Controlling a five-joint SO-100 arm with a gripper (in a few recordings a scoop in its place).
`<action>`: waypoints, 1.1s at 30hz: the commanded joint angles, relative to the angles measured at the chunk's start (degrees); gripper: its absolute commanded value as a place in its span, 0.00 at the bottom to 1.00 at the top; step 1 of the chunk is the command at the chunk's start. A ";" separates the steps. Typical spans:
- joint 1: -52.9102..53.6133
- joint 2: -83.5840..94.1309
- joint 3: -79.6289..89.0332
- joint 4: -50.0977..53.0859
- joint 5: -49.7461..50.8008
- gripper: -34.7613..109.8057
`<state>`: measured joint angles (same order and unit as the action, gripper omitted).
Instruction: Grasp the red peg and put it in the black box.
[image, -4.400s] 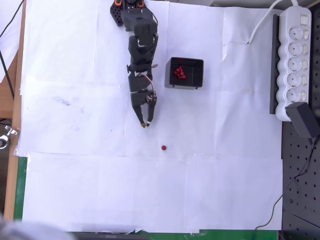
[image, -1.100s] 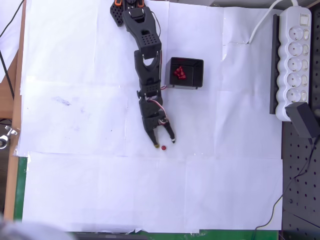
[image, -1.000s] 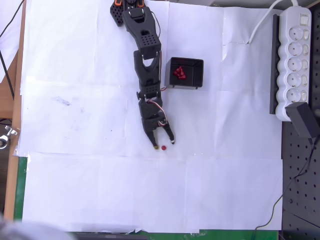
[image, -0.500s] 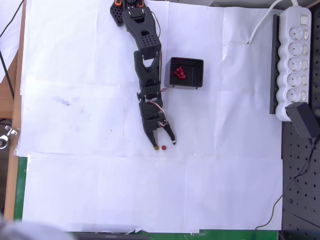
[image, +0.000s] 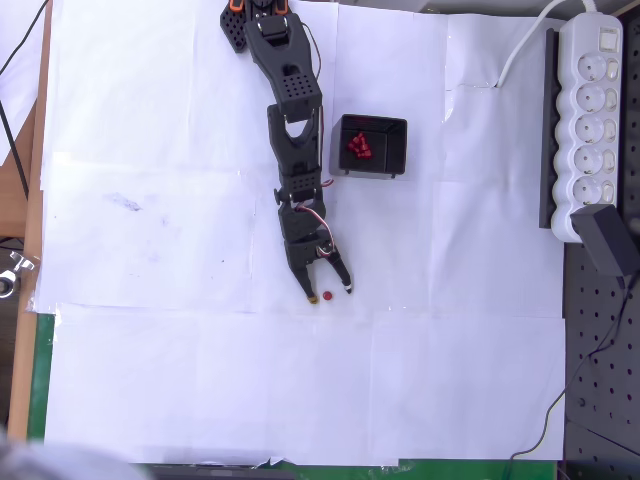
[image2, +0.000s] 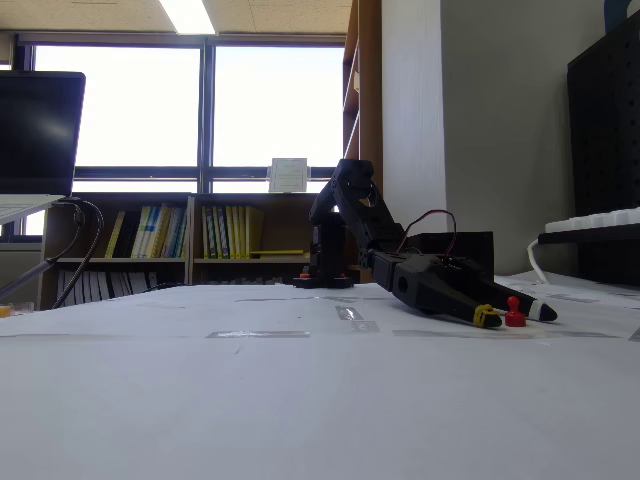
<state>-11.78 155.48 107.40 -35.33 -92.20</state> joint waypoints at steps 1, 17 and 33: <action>-1.14 -0.35 1.41 0.35 -0.18 0.40; -1.32 -0.53 0.97 0.44 -0.09 0.25; 0.79 -35.16 7.29 63.72 9.23 0.24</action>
<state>-11.51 137.99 106.00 0.88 -85.87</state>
